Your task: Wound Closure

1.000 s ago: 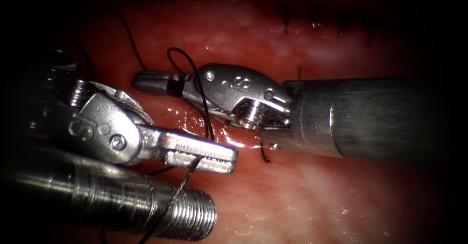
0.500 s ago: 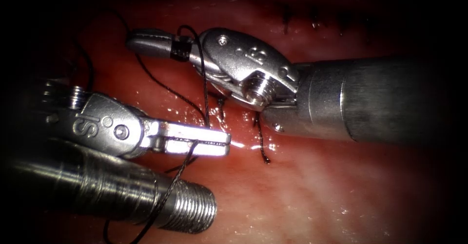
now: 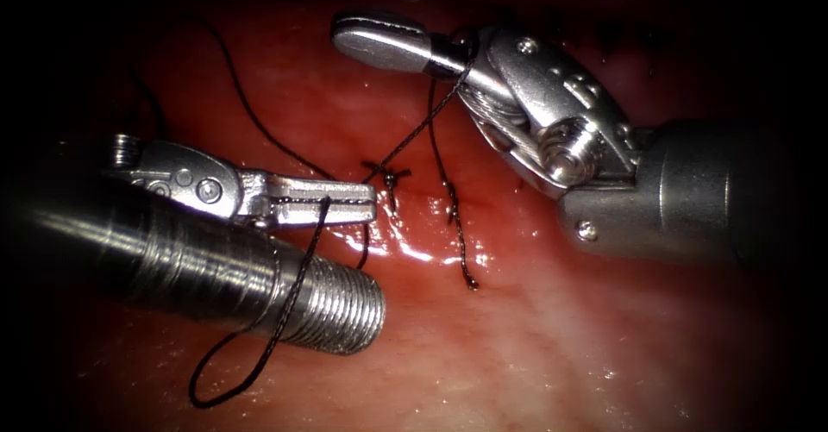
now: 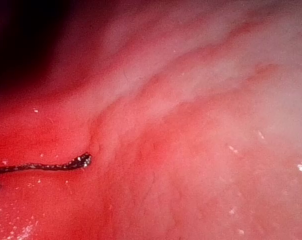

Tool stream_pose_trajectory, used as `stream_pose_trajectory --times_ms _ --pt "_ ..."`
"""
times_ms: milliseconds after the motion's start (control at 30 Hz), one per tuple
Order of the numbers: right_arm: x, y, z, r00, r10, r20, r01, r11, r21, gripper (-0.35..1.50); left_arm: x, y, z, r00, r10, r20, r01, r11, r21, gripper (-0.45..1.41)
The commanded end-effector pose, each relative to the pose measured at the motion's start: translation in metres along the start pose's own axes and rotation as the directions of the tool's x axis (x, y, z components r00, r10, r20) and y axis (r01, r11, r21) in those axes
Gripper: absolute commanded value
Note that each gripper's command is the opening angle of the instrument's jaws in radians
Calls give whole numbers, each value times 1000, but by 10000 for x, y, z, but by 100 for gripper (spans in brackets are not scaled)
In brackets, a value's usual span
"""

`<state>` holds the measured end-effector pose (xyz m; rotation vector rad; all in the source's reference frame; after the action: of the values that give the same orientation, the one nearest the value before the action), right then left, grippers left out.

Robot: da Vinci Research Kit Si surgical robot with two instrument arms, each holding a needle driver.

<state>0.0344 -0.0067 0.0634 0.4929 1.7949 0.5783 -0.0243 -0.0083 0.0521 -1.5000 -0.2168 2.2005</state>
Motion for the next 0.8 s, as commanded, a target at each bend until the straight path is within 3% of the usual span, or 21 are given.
stream_pose_trajectory --times_ms 33,200,367,500,533,667,733,800 --pt "-2 -1 -1 1000 9 -2 -9 999 38 -35 -6 -4 9 1000 -7 5 7 1000 8 -45" --pt "-1 -3 -11 993 -18 117 1 989 147 -35 -20 -24 9 998 -55 12 54 998 40 -45" --pt "-4 -6 -12 959 -126 254 48 955 294 -35 -24 -30 11 996 -86 10 85 996 36 -45" --pt "-6 -11 -10 889 -275 365 89 888 451 -35 -24 -32 8 995 -98 7 98 995 25 -45" --pt "-6 -11 -10 889 -275 365 89 888 451 -35 -24 -32 8 995 -98 7 98 995 25 -45" --pt "-14 -22 -8 806 -398 437 89 812 577 -35 -23 -32 11 995 -99 5 99 995 19 -45" --pt "-16 -24 -8 797 -413 441 88 801 592 -35 -23 -32 11 995 -99 4 99 995 17 -45" --pt "-19 -31 -12 764 -468 445 93 762 641 -35 -23 -33 11 995 -99 3 99 995 13 -45"
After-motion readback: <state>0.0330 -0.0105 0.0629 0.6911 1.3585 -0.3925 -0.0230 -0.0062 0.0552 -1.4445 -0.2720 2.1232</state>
